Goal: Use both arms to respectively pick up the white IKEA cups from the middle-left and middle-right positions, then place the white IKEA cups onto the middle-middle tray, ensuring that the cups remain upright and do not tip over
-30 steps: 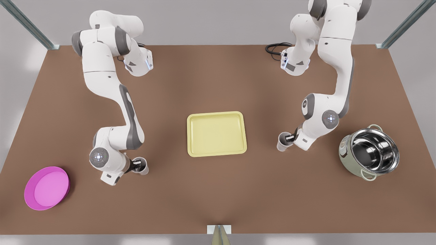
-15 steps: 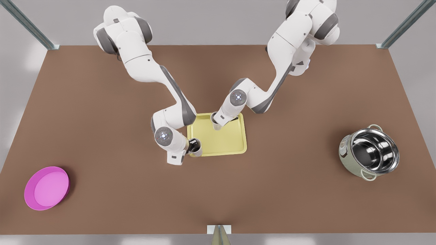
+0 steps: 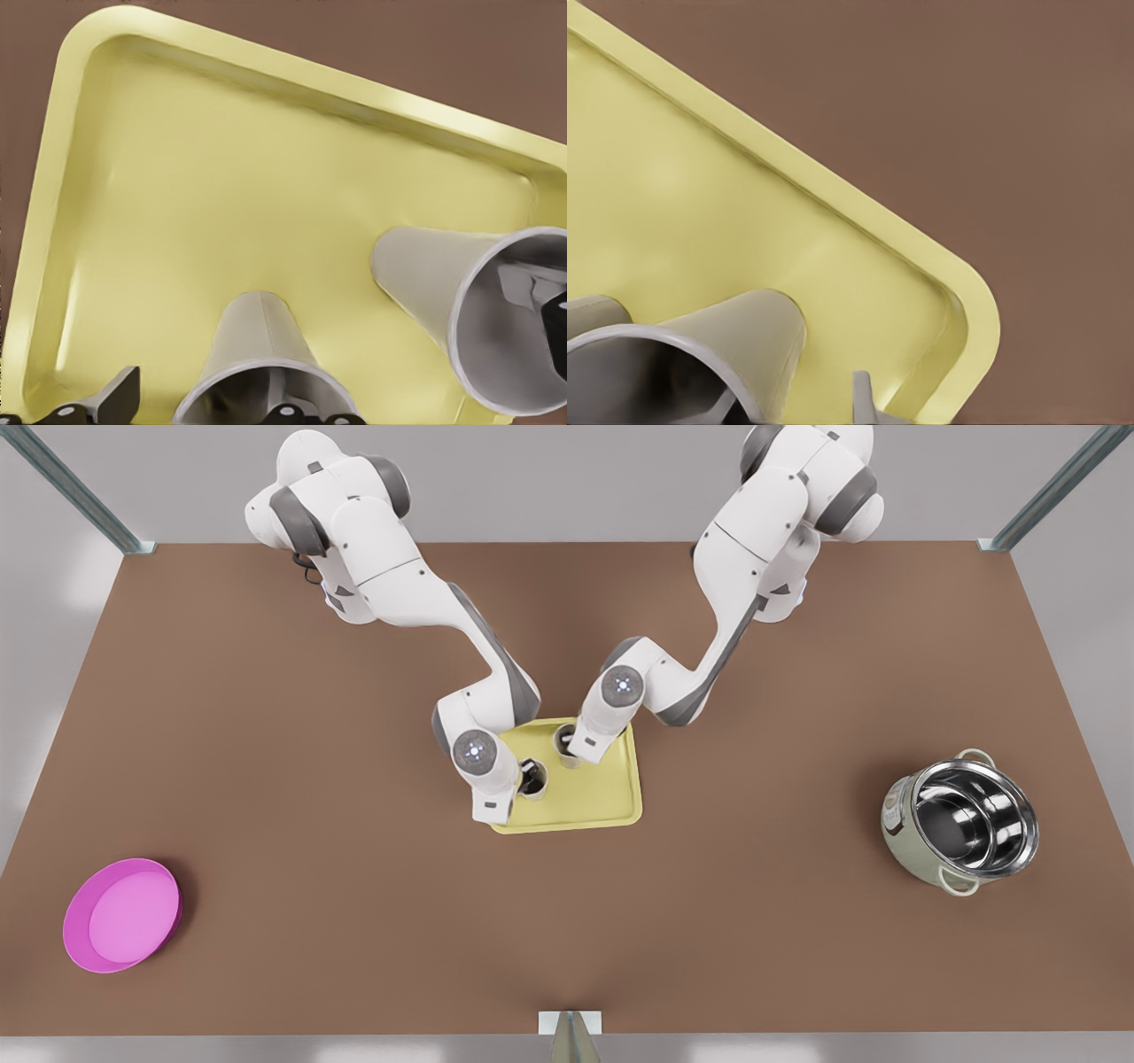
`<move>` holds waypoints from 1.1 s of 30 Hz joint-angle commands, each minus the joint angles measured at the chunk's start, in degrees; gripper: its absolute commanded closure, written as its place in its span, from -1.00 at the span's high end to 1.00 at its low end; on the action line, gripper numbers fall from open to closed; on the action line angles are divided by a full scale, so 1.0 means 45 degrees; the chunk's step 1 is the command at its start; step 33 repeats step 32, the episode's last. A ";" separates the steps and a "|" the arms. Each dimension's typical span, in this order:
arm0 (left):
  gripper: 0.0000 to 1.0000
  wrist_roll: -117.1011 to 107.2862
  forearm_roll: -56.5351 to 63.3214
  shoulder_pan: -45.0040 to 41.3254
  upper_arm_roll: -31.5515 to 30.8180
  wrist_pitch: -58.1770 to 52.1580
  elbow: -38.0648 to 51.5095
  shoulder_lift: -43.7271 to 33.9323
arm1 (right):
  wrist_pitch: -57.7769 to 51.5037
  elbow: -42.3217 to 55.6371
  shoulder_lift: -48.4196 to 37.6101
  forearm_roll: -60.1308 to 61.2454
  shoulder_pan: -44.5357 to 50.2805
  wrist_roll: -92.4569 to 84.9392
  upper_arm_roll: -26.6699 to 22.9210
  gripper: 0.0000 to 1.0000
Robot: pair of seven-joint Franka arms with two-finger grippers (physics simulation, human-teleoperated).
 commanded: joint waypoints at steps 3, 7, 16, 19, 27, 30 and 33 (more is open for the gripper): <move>1.00 -0.2770 0.0182 0.0124 -0.0001 0.0093 -0.0594 -0.0641 | 0.0031 0.0008 -0.0241 0.0537 0.0037 -0.0406 -0.0004 1.00; 1.00 -0.2906 0.0163 0.0222 -0.0060 -0.0531 -0.1318 -0.1891 | -0.0516 -0.0773 -0.1529 0.0537 0.0115 -0.0347 0.0016 1.00; 1.00 1.3089 0.2604 0.6862 -0.0040 -1.3931 0.6241 -0.3766 | -0.6844 0.2742 -0.0962 -0.2861 -0.2618 0.2544 -0.3324 1.00; 1.00 1.1410 0.2546 0.6901 -0.0040 -1.3910 0.5851 -0.4060 | -0.7859 0.2488 -0.3267 -0.3643 -0.4474 0.2622 -0.2075 1.00; 1.00 1.1449 0.2233 0.7077 -0.0021 -1.4321 0.5929 -0.3903 | -0.8094 0.0321 -0.7525 -0.4073 -0.6467 0.2524 0.0035 1.00; 1.00 1.1449 0.2233 0.7116 -0.0021 -1.4418 0.5929 -0.3903 | -0.8622 0.0418 -0.7956 -0.4072 -0.6603 0.2524 0.0035 1.00; 1.00 1.1469 0.2233 0.7155 -0.0021 -1.4418 0.5929 -0.3903 | -0.8622 0.0340 -0.8112 -0.4073 -0.6818 0.2485 0.0153 1.00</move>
